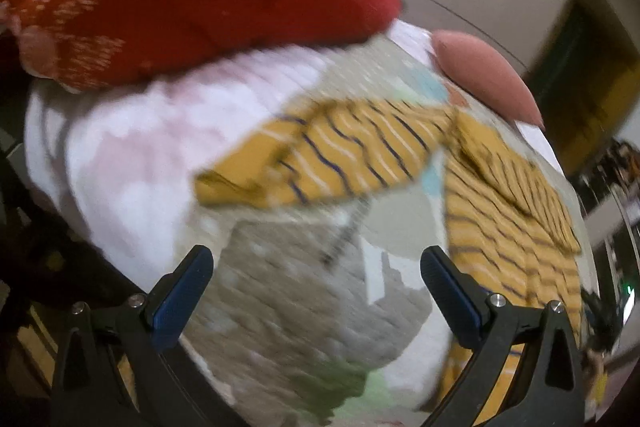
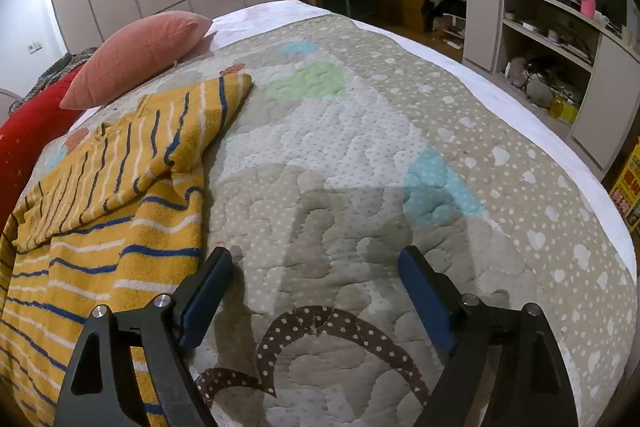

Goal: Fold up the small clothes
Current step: 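Grasp the other sleeve cuff with the left gripper and lift it, then fold the held sleeve across the sweater body and open the left gripper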

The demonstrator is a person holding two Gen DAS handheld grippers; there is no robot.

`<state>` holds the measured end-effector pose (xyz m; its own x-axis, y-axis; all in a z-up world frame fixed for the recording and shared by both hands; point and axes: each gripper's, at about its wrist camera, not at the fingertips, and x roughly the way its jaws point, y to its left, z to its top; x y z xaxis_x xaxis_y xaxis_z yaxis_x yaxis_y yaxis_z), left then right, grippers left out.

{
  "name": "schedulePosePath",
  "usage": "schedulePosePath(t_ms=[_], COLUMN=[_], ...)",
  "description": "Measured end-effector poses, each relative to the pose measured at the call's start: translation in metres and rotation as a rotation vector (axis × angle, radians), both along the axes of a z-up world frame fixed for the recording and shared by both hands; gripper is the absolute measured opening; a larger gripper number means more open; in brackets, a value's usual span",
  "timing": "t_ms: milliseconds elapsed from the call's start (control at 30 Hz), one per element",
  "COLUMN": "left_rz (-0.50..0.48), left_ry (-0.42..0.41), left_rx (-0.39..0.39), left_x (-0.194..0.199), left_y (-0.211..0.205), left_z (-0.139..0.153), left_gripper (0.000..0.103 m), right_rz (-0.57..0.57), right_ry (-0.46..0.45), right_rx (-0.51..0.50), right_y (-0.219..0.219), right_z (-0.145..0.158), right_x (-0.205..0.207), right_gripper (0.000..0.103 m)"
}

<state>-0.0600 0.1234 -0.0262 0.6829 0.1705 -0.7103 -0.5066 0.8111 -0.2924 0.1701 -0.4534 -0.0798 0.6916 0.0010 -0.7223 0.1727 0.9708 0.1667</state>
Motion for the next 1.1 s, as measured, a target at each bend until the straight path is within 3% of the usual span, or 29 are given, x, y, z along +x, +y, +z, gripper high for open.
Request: schedulePosePath(t_ms=[267, 500, 567, 600, 667, 700, 933, 1100], left_rz=[0.07, -0.014, -0.082, -0.11, -0.1, -0.082, 0.005, -0.094], left_ry=[0.014, 0.044, 0.077, 0.11, 0.081, 0.077, 0.046, -0.01], left_rx=[-0.005, 0.248, 0.23, 0.172, 0.069, 0.055, 0.177, 0.156], left_x=[0.019, 0.051, 0.065, 0.074, 0.078, 0.08, 0.096, 0.126], left_y=[0.051, 0.052, 0.061, 0.07, 0.093, 0.103, 0.131, 0.099], left_z=[-0.02, -0.025, -0.034, -0.04, -0.04, -0.036, 0.033, 0.087], left_gripper=[0.103, 0.102, 0.062, 0.021, 0.016, 0.012, 0.012, 0.012], right_rz=[-0.008, -0.011, -0.012, -0.014, -0.016, -0.016, -0.015, -0.012], right_ry=[0.009, 0.023, 0.031, 0.036, 0.041, 0.043, 0.042, 0.029], right_rx=[-0.031, -0.06, -0.076, -0.087, -0.097, -0.1, -0.097, -0.068], right_y=[0.005, 0.009, 0.011, 0.013, 0.013, 0.013, 0.013, 0.009], right_z=[0.0, -0.001, -0.001, -0.001, -0.001, -0.001, -0.001, -0.002], right_x=[-0.001, 0.001, 0.002, 0.003, 0.003, 0.003, 0.003, 0.001], right_gripper=[0.089, 0.089, 0.089, 0.089, 0.09, 0.09, 0.09, 0.09])
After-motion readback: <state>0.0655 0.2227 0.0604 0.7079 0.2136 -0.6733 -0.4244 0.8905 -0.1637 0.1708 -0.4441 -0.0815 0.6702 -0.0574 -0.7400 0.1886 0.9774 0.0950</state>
